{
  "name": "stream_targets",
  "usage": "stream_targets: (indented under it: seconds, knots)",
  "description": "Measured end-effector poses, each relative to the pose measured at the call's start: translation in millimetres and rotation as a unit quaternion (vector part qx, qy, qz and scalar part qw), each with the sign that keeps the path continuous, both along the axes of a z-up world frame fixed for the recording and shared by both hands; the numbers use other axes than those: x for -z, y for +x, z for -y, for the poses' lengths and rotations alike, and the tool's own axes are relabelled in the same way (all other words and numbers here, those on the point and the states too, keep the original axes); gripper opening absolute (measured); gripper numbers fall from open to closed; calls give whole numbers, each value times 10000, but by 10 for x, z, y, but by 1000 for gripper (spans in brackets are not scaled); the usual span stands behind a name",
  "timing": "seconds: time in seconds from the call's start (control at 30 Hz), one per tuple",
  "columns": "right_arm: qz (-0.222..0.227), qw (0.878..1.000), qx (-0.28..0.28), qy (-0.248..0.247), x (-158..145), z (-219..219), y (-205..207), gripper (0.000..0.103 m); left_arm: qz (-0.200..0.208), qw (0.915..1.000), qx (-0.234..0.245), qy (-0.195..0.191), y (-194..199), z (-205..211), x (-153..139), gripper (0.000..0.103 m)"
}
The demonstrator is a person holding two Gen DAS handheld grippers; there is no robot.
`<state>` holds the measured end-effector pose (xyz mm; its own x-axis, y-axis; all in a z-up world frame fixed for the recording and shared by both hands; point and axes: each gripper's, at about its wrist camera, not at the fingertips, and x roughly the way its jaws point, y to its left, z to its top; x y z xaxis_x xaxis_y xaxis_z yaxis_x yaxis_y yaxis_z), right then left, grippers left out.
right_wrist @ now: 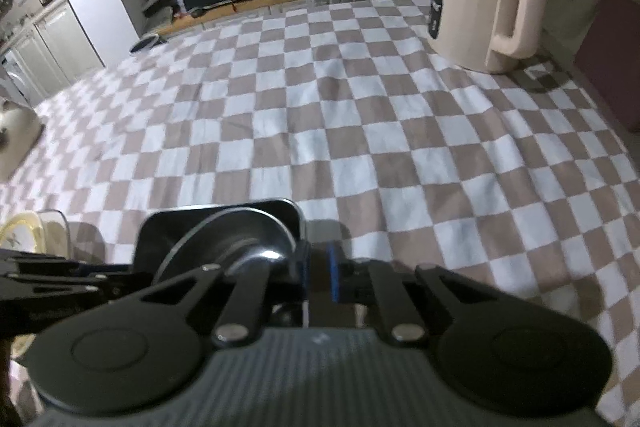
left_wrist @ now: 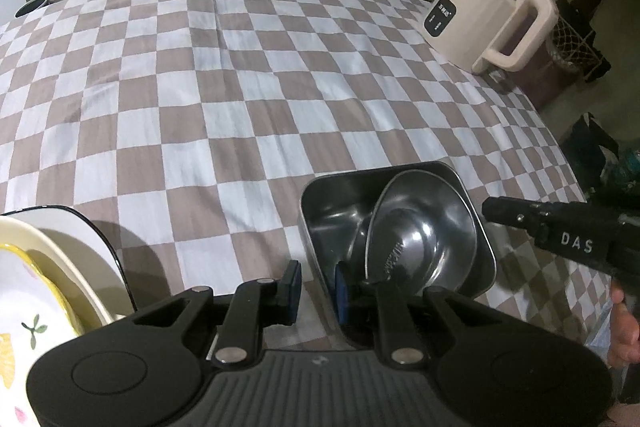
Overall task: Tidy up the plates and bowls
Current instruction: 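Lower the steel bowl into the steel pan with both grippers, then close both grippers on the rim of the steel pan holding the bowl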
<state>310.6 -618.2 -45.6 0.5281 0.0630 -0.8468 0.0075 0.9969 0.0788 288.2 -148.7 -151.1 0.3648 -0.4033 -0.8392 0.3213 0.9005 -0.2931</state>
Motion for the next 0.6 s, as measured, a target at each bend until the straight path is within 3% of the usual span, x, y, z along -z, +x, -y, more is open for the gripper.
stream_targets:
  seconds: [0.3,0.5,0.6]
  knots:
    - [-237,9994,-137,-234,87,-101,14,12,-40,10000,-16,-43,-4,13,8,19]
    - [78,9997,-182,-124,-40,-97,-95,14,-54,9996,-184,-203,30,-81,-22,19]
    - [118,9992,-374,-18,-96,-108,-162,22,-30,9993,-259,-268,48,-105,-45,19]
